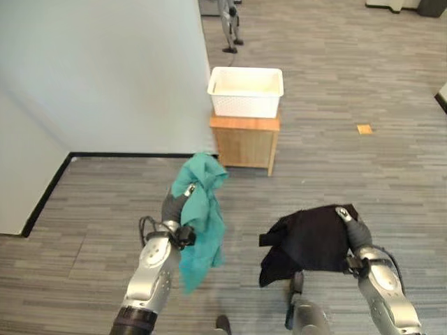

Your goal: Pick up bed clothes into laundry basket.

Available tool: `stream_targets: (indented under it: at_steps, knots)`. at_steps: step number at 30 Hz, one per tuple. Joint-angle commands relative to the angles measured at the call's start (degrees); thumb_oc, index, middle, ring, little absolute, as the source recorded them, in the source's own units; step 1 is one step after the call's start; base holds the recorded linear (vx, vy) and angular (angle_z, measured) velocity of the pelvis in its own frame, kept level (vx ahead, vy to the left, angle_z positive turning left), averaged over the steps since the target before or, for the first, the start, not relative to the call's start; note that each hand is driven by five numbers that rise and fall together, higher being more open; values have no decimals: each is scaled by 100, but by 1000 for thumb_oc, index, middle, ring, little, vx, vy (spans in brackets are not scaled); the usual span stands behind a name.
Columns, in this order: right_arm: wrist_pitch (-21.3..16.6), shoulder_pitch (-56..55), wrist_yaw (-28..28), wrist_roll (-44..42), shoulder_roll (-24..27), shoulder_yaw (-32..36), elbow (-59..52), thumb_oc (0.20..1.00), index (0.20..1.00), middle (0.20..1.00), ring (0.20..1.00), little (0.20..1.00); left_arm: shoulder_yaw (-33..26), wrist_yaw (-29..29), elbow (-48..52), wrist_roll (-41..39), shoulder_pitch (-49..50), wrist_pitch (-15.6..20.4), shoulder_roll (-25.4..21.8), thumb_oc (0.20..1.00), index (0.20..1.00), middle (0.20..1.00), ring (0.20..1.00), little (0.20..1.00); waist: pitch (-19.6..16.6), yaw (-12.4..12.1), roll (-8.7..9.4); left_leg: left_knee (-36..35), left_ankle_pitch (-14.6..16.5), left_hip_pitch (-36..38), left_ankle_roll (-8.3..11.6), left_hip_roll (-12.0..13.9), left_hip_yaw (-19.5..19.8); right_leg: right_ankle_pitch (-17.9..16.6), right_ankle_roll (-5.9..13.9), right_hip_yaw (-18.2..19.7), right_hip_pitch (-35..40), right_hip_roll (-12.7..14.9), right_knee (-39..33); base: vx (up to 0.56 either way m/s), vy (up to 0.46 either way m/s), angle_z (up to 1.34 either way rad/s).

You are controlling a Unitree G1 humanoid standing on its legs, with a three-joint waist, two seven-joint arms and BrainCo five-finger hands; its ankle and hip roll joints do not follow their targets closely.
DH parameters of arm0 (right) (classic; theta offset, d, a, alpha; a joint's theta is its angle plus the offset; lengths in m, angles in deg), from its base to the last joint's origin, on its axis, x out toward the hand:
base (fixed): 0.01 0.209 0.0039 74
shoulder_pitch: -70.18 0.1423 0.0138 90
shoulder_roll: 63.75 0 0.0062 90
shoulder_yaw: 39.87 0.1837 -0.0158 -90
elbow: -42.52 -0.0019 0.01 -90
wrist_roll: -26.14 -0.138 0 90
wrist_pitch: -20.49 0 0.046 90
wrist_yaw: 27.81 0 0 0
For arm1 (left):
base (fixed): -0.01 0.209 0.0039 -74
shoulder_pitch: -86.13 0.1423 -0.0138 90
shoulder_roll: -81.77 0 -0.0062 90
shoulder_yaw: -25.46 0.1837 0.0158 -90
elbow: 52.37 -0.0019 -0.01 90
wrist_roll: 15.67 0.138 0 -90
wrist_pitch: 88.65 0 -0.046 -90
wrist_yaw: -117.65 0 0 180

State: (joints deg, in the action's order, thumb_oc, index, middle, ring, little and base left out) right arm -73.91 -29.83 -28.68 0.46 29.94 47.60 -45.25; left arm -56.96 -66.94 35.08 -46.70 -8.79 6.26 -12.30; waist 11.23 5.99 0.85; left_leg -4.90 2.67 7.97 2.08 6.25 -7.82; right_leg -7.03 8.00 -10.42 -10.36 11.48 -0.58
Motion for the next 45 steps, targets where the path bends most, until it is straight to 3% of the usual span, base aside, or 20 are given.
stream_targets:
  at_steps: [1, 3, 4, 6, 10, 13, 17, 21, 22, 24, 25, 26, 29, 32, 34, 35, 36, 38, 39, 45]
  knots:
    - [-486, 336, -114, -48, 102, 394, -198, 200, 200, 200, 200, 200, 78, 196, 367, -39, -427, 395, -40, 200, 200, 200, 200, 200, -128, 112, -169, 880, 149, 793, 451, 506, -164, 323, 126, -103, -348, -211, 856, 378, -305, 49]
    - [-481, 407, -117, -92, 128, 378, -171, 200, 200, 200, 200, 200, 87, 241, 369, -96, -375, 365, -32, 200, 200, 200, 200, 200, -162, 123, -196, 1312, -279, 605, 507, 668, -106, 421, -21, -216, -223, -309, 865, 321, -332, 17]
    - [-563, 590, -172, -300, 136, 310, -124, 200, 200, 200, 200, 200, 50, 241, 397, -321, -275, 321, 41, 200, 200, 200, 200, 200, -152, -5, -147, 2648, -1016, 152, 466, 939, -73, 665, -314, -404, 234, -526, 738, 266, -339, -1]
    - [-625, 683, -192, -412, 179, 290, -107, 200, 200, 200, 200, 200, 20, 244, 453, -402, -227, 303, 33, 200, 200, 200, 200, 200, -125, -57, -37, 3483, -1355, -193, 456, 1123, -112, 753, -523, -505, 534, -627, 514, 362, -492, -3]
    - [-505, 768, -217, -284, 515, 277, -4, 200, 200, 200, 200, 200, -92, 217, 531, -494, -117, 248, 11, 200, 200, 200, 200, 200, 100, -558, 235, 4700, -1077, -1209, 442, 1144, -375, 975, -714, -599, 1553, -817, -164, 455, -429, -4]
    - [-483, 807, -166, -285, 640, 363, -75, 200, 200, 200, 200, 200, -208, 181, 445, -474, -32, 267, 48, 200, 200, 200, 200, 200, 151, -815, 308, 4391, -893, -1878, 490, 1003, -528, 1005, -604, -614, 1845, -752, -350, 407, -104, 12]
    - [-562, 720, -128, -209, 643, 515, -256, 200, 200, 200, 200, 200, -668, 122, 320, -325, 531, 386, 57, 200, 200, 200, 200, 200, -64, -1166, 107, 1331, -1260, -2357, 401, 194, -1315, 1440, -357, -552, 2402, -905, -442, 624, 37, 13]
    - [-465, 752, -27, -84, 482, 424, -313, 200, 200, 200, 200, 200, -850, 132, 503, -229, 803, 390, 141, 200, 200, 200, 200, 200, -354, -1212, 30, 615, -1272, -2069, 237, -62, -2060, 1778, -227, -594, 2981, -964, -442, 646, 28, 5]
    - [-482, 803, 22, -61, 417, 278, -274, 200, 200, 200, 200, 200, -841, 117, 474, -241, 793, 414, 179, 200, 200, 200, 200, 200, -418, -1263, 50, 701, -1166, -2021, 120, -171, -2030, 1830, -183, -626, 3097, -877, -435, 852, 139, -12]
    - [-400, 834, 154, 71, 188, -66, -271, 200, 200, 200, 200, 200, -762, 110, 552, -179, 688, 369, 107, 200, 200, 200, 200, 200, -565, -1422, 380, 896, -710, -1792, -271, -511, -1932, 1015, 271, -679, 2931, -108, 964, 677, 179, -39]
    - [-400, 840, 153, 73, 175, -68, -269, 200, 200, 200, 200, 200, -765, 108, 552, -179, 685, 367, 94, 200, 200, 200, 200, 200, -571, -1440, 410, 888, -681, -1791, -303, -547, -1964, 1055, 314, -646, 2878, -49, 1052, 473, 275, -31]
    - [-342, 904, 286, 47, 72, -238, -300, 200, 200, 200, 200, 200, -668, 143, 707, -121, 581, 365, 24, 200, 200, 200, 200, 200, -479, -1402, 444, 710, -349, -1297, -604, -732, -1925, 117, 534, -513, 2246, 293, 2895, 443, 238, -19]
    - [-315, 818, 346, 197, 142, -219, -404, 200, 200, 200, 200, 200, -535, 122, 763, 4, 396, 395, -115, 200, 200, 200, 200, 200, -263, -1049, 142, 412, -289, -628, -719, -644, -1551, 171, 344, -379, 1136, 164, 4050, 476, 91, 48]
    - [-347, 821, 364, 185, 321, -45, -474, 200, 200, 200, 200, 200, -385, 251, 909, -13, 188, 376, -283, 200, 200, 200, 200, 200, -166, -816, 63, 205, -174, -164, -420, -504, -992, 649, 87, -579, 561, 541, 2305, 539, -230, 95]
    - [-348, 818, 367, 183, 324, -40, -472, 200, 200, 200, 200, 200, -381, 252, 908, -16, 188, 376, -282, 200, 200, 200, 200, 200, -151, -783, 39, 206, -171, -145, -411, -478, -952, 627, 84, -640, 642, 513, 2229, 284, -190, 98]
    - [-369, 781, 353, 146, 551, 164, -543, 200, 200, 200, 200, 200, -198, 310, 816, -37, 94, 391, -292, 200, 200, 200, 200, 200, -192, -569, 164, 160, -45, -35, -241, -494, -302, 692, 221, 727, 528, 45, 677, 388, -243, 104]
    - [-368, 779, 354, 143, 554, 170, -545, 200, 200, 200, 200, 200, -193, 310, 809, -37, 86, 395, -289, 200, 200, 200, 200, 200, -192, -576, 156, 168, -48, -43, -239, -486, -306, 646, 218, 723, 553, 35, 610, 460, -285, 181]
    - [-374, 754, 431, -83, 884, 478, -756, 200, 200, 200, 200, 200, 121, 353, 681, 87, -270, 412, -260, 200, 200, 200, 200, 200, -239, -513, 390, 122, 51, 21, -144, -467, 203, 533, 399, 1640, 591, -169, 253, 313, -302, 218]
    - [-436, 952, 489, -632, 903, 590, -941, 200, 200, 200, 200, 200, 187, 497, 737, 56, -187, 340, -182, 200, 200, 200, 200, 200, -300, -711, 513, 198, 54, -26, -92, -400, 360, 400, 411, 1067, 744, -19, 267, 295, -358, 147]
    - [-593, 2043, 329, -1069, 2366, 969, -400, 200, 200, 200, 200, 200, 230, 693, 878, -610, 675, 185, 9, 200, 200, 200, 200, 200, -476, -960, 571, 56, -270, -292, 156, -75, 763, 452, 196, 570, 1151, -348, -338, 92, -269, 65]
